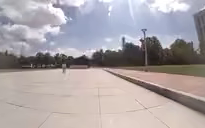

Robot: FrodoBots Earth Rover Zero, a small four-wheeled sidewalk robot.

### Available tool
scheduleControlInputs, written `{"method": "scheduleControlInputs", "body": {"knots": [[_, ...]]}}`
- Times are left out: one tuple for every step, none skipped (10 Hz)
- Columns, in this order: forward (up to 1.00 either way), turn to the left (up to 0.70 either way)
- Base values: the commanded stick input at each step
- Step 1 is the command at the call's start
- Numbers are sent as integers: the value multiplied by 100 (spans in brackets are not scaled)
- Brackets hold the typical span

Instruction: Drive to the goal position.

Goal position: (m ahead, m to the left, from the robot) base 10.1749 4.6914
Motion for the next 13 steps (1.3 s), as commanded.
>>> {"method": "scheduleControlInputs", "body": {"knots": [[70, 0], [70, 0], [70, 0], [70, 0], [70, 0], [70, 0], [70, 0], [70, 0], [70, 0], [70, 0], [70, 2], [70, 1], [70, 0]]}}
